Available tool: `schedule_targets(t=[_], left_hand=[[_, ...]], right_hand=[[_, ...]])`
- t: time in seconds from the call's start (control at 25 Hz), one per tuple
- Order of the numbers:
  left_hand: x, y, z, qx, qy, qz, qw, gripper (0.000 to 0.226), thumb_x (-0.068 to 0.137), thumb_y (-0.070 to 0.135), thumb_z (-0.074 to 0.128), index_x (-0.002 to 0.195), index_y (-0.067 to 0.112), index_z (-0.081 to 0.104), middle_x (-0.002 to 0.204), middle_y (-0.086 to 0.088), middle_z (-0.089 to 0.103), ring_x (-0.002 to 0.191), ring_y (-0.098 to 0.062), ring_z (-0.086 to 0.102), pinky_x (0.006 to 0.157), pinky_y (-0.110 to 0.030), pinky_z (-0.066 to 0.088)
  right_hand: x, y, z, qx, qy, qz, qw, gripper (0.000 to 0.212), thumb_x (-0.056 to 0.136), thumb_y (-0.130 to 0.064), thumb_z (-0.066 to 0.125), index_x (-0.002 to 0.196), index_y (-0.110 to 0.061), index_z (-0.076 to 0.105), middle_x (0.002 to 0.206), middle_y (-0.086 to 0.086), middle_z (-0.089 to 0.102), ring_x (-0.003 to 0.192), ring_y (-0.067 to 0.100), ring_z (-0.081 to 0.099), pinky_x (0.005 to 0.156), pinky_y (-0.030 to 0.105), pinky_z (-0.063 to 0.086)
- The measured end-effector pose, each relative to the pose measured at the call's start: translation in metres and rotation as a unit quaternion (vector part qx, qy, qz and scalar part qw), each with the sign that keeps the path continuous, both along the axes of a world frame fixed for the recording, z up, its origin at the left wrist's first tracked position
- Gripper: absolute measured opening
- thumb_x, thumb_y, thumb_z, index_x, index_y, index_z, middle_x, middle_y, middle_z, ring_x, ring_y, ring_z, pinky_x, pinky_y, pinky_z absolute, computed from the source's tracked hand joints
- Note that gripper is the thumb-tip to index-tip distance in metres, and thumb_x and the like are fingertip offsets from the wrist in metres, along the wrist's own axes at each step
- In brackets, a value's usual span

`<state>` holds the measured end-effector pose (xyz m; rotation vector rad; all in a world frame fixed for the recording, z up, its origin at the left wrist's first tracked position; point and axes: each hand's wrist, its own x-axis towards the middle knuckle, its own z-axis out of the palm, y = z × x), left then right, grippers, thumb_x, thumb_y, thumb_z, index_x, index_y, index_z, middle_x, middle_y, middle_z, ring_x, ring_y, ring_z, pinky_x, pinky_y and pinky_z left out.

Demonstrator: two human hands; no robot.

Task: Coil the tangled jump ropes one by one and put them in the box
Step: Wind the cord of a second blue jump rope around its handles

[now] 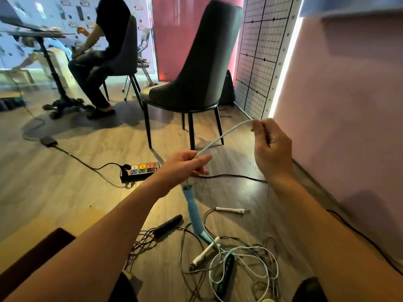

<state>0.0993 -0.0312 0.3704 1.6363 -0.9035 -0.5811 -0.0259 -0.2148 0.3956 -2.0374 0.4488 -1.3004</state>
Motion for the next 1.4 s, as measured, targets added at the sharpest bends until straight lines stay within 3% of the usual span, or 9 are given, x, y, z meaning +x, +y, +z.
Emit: schedule_targets(t=[0.16,0.32,0.4,0.56,0.72,0.88,1.0,1.16,1.4], left_hand=[[0.009,-0.006,-0.007,0.092,-0.028,-0.064,0.993,0.016,0.091,0.015,0.069,0.088,0.008,0.055,0.08,-0.009,0.068,0.076,-0.024,0.069,0.079,-0.035,0.057],[0.012,-0.009,-0.013,0.149,0.012,-0.059,0.987,0.023,0.094,0.031,0.066,0.1,0.01,0.059,0.069,-0.003,0.061,0.054,-0.016,0.056,0.054,-0.031,0.051],[0.014,-0.009,-0.011,0.147,0.06,-0.063,0.985,0.028,0.095,0.039,0.062,0.097,0.011,0.058,0.062,0.003,0.049,0.05,-0.01,0.043,0.048,-0.025,0.039],[0.009,-0.009,-0.002,0.103,0.185,-0.072,0.975,0.032,0.089,0.05,0.06,0.083,0.019,0.052,0.057,0.005,0.035,0.046,-0.007,0.03,0.041,-0.02,0.028],[0.002,-0.013,0.005,0.028,0.283,-0.073,0.956,0.034,0.086,0.054,0.057,0.078,0.022,0.05,0.055,0.007,0.027,0.041,-0.004,0.026,0.038,-0.017,0.026],[0.002,-0.012,0.002,0.067,0.291,-0.036,0.954,0.042,0.08,0.06,0.061,0.078,0.02,0.049,0.055,0.007,0.036,0.041,-0.005,0.032,0.039,-0.018,0.032],[0.004,-0.008,0.002,0.122,0.338,-0.133,0.924,0.046,0.081,0.06,0.065,0.067,0.021,0.047,0.051,0.008,0.037,0.039,-0.002,0.034,0.037,-0.016,0.034],[0.004,-0.01,0.013,-0.058,0.545,-0.295,0.783,0.035,0.095,0.039,0.059,0.072,0.015,0.047,0.05,0.007,0.039,0.038,-0.004,0.038,0.039,-0.016,0.039],[0.009,-0.021,0.02,-0.384,0.514,-0.038,0.766,0.019,0.1,0.027,0.044,0.089,0.013,0.049,0.073,0.001,0.048,0.068,-0.011,0.051,0.089,-0.032,0.049]], right_hand=[[0.01,-0.011,0.001,0.054,-0.06,-0.088,0.993,0.032,0.103,-0.034,0.049,0.08,-0.012,0.055,0.06,-0.002,0.049,0.054,0.003,0.044,0.051,0.011,0.032],[0.011,-0.028,0.003,0.131,-0.054,-0.162,0.977,0.029,0.105,-0.032,0.044,0.089,-0.014,0.059,0.067,-0.012,0.051,0.056,0.007,0.043,0.052,0.008,0.033],[0.009,-0.037,-0.004,0.168,0.06,-0.166,0.97,0.026,0.104,-0.031,0.046,0.098,-0.013,0.064,0.074,-0.008,0.054,0.066,0.009,0.048,0.058,0.018,0.036],[0.018,-0.021,-0.022,0.118,0.282,0.028,0.952,0.023,0.099,-0.025,0.051,0.117,-0.027,0.065,0.095,-0.001,0.067,0.083,0.019,0.06,0.068,0.027,0.045],[0.033,0.009,-0.026,0.057,0.269,0.286,0.918,0.028,0.1,-0.024,0.055,0.126,-0.032,0.06,0.078,0.005,0.064,0.067,0.018,0.06,0.06,0.025,0.049],[0.036,0.003,-0.02,0.03,0.17,0.268,0.948,0.019,0.101,-0.021,0.055,0.112,-0.021,0.07,0.07,-0.004,0.06,0.059,0.005,0.05,0.056,0.019,0.042],[0.034,-0.008,-0.021,-0.026,0.124,0.191,0.973,0.017,0.099,-0.024,0.059,0.106,-0.022,0.073,0.075,-0.013,0.065,0.07,0.002,0.06,0.064,0.019,0.049],[0.036,-0.002,-0.031,-0.003,0.149,0.187,0.971,0.027,0.101,-0.037,0.051,0.096,-0.021,0.071,0.064,-0.012,0.057,0.056,0.002,0.052,0.054,0.018,0.04],[0.035,0.006,-0.043,-0.001,0.399,0.274,0.875,0.034,0.103,-0.043,0.044,0.086,-0.025,0.069,0.061,-0.008,0.054,0.053,0.002,0.046,0.059,0.027,0.043]])
